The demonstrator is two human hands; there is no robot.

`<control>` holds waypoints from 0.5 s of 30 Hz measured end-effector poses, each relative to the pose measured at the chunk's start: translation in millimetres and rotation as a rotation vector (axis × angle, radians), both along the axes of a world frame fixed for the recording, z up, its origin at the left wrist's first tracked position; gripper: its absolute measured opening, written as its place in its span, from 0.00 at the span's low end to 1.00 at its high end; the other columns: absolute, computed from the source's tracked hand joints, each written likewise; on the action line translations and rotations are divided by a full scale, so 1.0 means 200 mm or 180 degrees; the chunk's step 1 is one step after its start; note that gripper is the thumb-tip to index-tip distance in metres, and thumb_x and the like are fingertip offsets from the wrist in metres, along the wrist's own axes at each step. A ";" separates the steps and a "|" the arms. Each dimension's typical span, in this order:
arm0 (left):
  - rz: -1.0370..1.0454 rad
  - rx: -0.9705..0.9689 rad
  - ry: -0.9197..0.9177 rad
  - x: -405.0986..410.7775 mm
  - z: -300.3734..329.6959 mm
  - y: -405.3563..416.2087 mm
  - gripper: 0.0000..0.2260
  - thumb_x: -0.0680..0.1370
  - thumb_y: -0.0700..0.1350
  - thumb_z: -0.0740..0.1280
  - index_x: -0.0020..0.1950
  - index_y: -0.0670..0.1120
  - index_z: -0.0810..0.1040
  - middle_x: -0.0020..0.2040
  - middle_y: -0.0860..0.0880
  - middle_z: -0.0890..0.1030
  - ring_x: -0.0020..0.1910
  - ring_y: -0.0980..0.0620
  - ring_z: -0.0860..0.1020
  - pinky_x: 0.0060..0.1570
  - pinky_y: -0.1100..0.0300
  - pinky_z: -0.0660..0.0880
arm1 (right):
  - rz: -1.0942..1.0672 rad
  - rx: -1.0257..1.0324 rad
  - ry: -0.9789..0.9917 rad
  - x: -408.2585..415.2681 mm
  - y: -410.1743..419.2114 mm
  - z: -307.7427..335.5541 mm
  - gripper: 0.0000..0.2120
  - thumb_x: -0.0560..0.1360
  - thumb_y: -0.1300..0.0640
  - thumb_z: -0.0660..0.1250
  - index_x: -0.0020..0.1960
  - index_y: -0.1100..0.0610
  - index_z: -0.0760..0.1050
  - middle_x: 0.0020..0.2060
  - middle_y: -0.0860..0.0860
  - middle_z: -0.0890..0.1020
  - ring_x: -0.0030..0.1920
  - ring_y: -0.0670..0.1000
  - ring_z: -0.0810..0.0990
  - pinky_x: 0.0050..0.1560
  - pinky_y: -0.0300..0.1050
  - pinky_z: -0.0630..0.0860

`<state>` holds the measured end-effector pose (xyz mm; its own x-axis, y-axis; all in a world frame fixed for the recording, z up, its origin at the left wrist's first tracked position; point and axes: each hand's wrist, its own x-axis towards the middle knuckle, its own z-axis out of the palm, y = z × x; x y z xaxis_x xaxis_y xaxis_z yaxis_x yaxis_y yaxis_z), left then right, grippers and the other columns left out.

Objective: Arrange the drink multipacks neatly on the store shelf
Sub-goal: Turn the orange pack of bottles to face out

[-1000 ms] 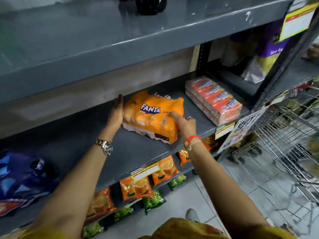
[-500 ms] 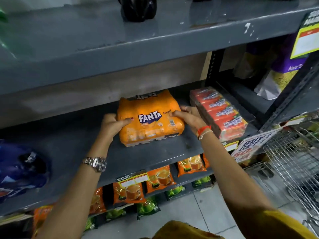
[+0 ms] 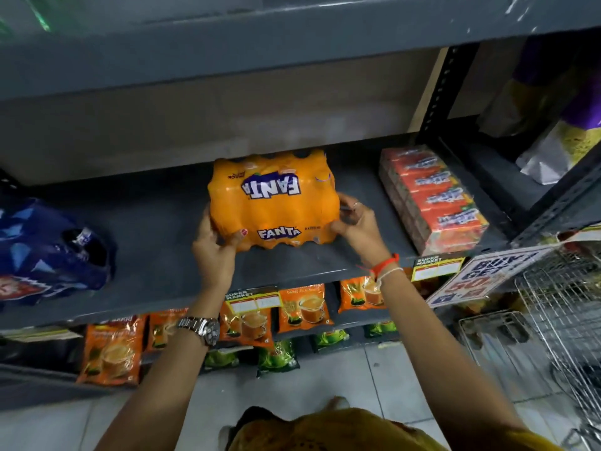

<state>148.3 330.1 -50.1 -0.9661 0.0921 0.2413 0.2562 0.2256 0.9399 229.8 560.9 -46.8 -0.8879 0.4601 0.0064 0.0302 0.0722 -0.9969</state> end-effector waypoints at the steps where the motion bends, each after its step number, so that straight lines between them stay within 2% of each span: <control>1: 0.0221 0.0057 0.0027 0.03 0.00 0.02 0.32 0.71 0.40 0.71 0.72 0.42 0.61 0.69 0.42 0.70 0.67 0.50 0.71 0.65 0.50 0.72 | -0.0046 -0.0286 0.0099 0.00 0.01 0.03 0.24 0.68 0.65 0.67 0.64 0.63 0.72 0.61 0.60 0.76 0.61 0.56 0.76 0.53 0.40 0.78; 3: 0.0723 0.0163 0.0130 0.12 -0.02 0.06 0.29 0.72 0.40 0.70 0.70 0.40 0.63 0.67 0.46 0.69 0.64 0.54 0.71 0.63 0.54 0.73 | -0.0314 -0.0685 0.0281 -0.02 0.04 0.09 0.23 0.68 0.60 0.61 0.63 0.59 0.73 0.60 0.56 0.77 0.58 0.51 0.76 0.49 0.38 0.76; 5: 0.0803 0.0277 0.0186 0.25 -0.04 0.11 0.20 0.74 0.41 0.68 0.64 0.40 0.68 0.60 0.52 0.70 0.56 0.60 0.73 0.55 0.59 0.75 | -0.0334 -0.0604 0.0149 -0.09 0.07 0.16 0.26 0.68 0.54 0.58 0.65 0.56 0.72 0.63 0.53 0.75 0.59 0.48 0.74 0.55 0.41 0.72; 7: 0.0248 0.0269 0.0003 0.36 -0.07 0.16 0.15 0.75 0.42 0.66 0.60 0.42 0.69 0.58 0.48 0.74 0.51 0.64 0.74 0.52 0.64 0.75 | -0.0074 -0.0476 -0.0074 -0.18 0.06 0.23 0.26 0.72 0.48 0.56 0.67 0.56 0.70 0.66 0.54 0.74 0.63 0.51 0.72 0.62 0.46 0.69; 8: -0.0172 0.0232 -0.0185 0.40 -0.08 0.19 0.14 0.76 0.43 0.66 0.60 0.43 0.70 0.59 0.45 0.75 0.52 0.64 0.75 0.52 0.64 0.74 | 0.0034 -0.0479 -0.0183 -0.22 0.06 0.24 0.24 0.76 0.47 0.55 0.67 0.58 0.70 0.65 0.55 0.74 0.63 0.52 0.72 0.63 0.48 0.70; 11: -0.1069 0.0222 -0.0870 0.37 -0.02 0.26 0.19 0.75 0.52 0.65 0.63 0.48 0.67 0.62 0.47 0.74 0.57 0.61 0.75 0.56 0.60 0.73 | 0.0193 -0.0580 -0.0421 -0.27 0.04 0.22 0.20 0.81 0.48 0.53 0.63 0.60 0.72 0.61 0.61 0.77 0.59 0.58 0.77 0.63 0.56 0.74; 13: -0.0986 0.0360 -0.1074 0.31 0.05 0.29 0.20 0.77 0.52 0.63 0.65 0.46 0.64 0.58 0.49 0.73 0.48 0.68 0.77 0.50 0.68 0.73 | 0.0132 -0.0628 -0.0354 -0.25 0.02 0.20 0.16 0.81 0.49 0.53 0.57 0.58 0.73 0.57 0.61 0.79 0.56 0.58 0.79 0.56 0.50 0.77; 15: -0.0772 0.0331 -0.1194 0.24 0.08 0.30 0.20 0.78 0.50 0.61 0.65 0.42 0.63 0.57 0.48 0.71 0.44 0.65 0.76 0.41 0.73 0.72 | -0.0028 -0.0739 -0.0148 -0.20 -0.01 0.18 0.11 0.82 0.53 0.54 0.53 0.56 0.72 0.48 0.53 0.79 0.47 0.49 0.78 0.45 0.37 0.76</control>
<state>196.4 391.1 -34.8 -0.9420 0.3202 -0.1011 -0.0723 0.1006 0.9923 190.4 559.5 -9.8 -0.8808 0.4520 -0.1412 0.0760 -0.1593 -0.9843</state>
